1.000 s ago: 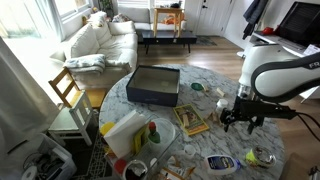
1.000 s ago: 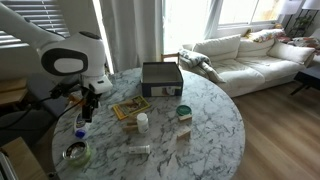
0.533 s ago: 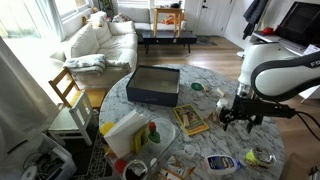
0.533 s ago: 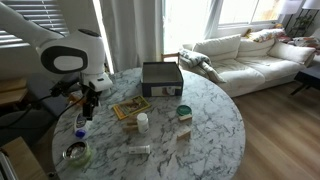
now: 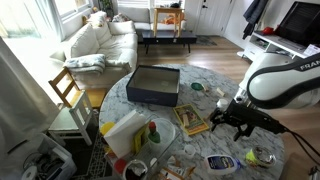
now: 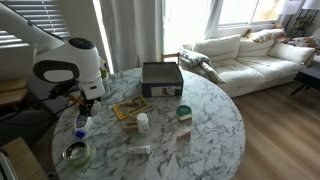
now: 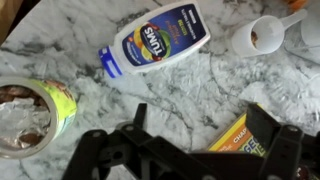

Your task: Put the bottle with the blue lid upright and put it in the transparent storage box

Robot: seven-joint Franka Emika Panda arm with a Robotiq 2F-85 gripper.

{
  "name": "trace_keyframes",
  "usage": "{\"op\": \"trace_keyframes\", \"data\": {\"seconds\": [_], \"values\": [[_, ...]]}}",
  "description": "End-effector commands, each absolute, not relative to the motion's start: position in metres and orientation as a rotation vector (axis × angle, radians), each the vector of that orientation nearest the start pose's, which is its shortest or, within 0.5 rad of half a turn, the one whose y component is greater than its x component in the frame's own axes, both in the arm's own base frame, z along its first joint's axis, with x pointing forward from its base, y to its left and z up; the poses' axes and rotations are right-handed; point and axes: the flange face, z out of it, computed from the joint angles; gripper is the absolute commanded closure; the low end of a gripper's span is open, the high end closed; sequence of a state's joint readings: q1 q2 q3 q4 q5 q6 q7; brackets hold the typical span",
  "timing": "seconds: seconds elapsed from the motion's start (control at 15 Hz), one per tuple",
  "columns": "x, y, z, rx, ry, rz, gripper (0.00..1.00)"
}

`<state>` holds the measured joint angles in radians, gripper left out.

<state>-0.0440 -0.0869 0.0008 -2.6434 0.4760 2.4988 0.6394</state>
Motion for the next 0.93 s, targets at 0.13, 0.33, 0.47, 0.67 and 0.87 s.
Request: {"op": "trace_keyframes", "data": {"seconds": [0.13, 0.33, 0.47, 0.67, 0.87], "values": [[0.380, -0.001, 0.245, -2.402, 1.640, 0.244, 0.00], [0.363, -0.005, 0.242, -2.408, 1.634, 0.298, 0.00], [0.375, -0.007, 0.239, -2.386, 1.641, 0.328, 0.00], [0.374, -0.007, 0.233, -2.346, 1.627, 0.353, 0.00], [0.370, -0.006, 0.221, -2.291, 1.669, 0.405, 0.00]]}}
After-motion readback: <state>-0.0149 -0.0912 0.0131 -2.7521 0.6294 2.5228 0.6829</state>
